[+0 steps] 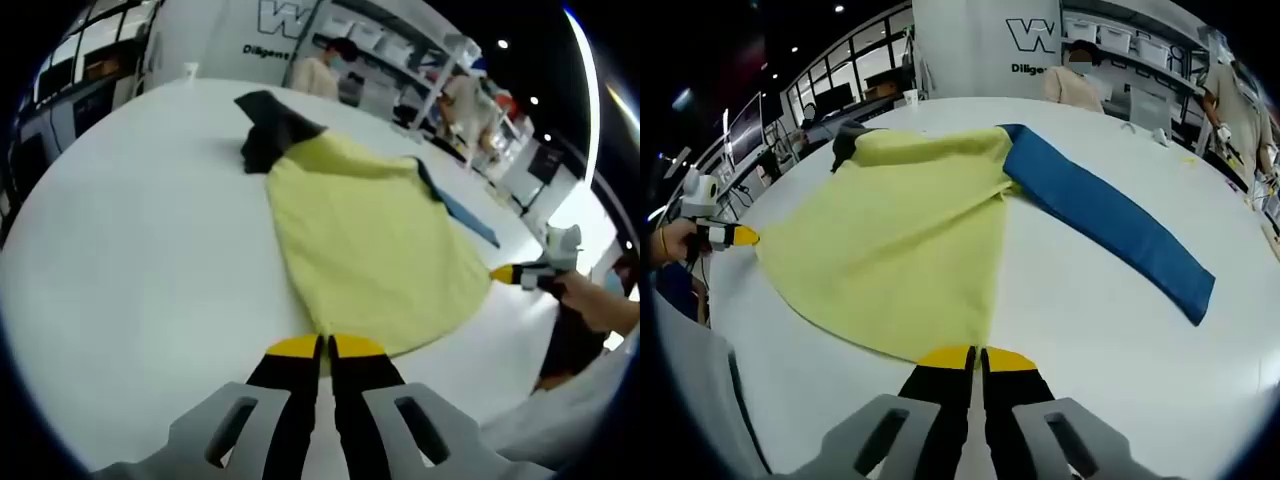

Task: Fold the garment on the visible template until the final outline fits inside the template.

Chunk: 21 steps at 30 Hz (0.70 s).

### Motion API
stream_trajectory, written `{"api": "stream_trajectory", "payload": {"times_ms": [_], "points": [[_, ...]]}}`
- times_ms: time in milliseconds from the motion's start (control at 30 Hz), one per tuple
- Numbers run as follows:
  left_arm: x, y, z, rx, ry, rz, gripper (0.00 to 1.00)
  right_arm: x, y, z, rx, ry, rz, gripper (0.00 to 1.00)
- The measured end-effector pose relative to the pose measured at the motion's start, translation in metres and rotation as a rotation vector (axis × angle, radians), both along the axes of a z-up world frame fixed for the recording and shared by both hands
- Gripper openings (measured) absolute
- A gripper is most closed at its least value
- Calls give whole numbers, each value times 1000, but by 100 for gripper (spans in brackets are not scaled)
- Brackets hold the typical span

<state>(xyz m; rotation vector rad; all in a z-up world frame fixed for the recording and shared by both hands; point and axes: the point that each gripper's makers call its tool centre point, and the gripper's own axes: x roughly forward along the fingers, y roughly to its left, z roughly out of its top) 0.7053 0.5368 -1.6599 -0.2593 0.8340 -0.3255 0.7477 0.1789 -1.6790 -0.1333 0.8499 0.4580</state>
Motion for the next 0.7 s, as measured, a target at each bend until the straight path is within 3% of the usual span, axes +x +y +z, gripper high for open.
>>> {"api": "stream_trajectory", "payload": {"times_ms": [133, 233, 467, 700], "points": [[-1, -1, 1, 5, -4, 3, 0, 0, -2, 8, 12, -24, -8, 0], [-3, 0, -3, 25, -6, -8, 0, -10, -6, 4, 14, -21, -14, 0], [-24, -3, -5, 44, 16, -16, 0, -42, -12, 13, 42, -32, -65, 0], [-53, -10, -8, 70, 44, -27, 0, -80, -15, 11, 31, -18, -69, 0]]}}
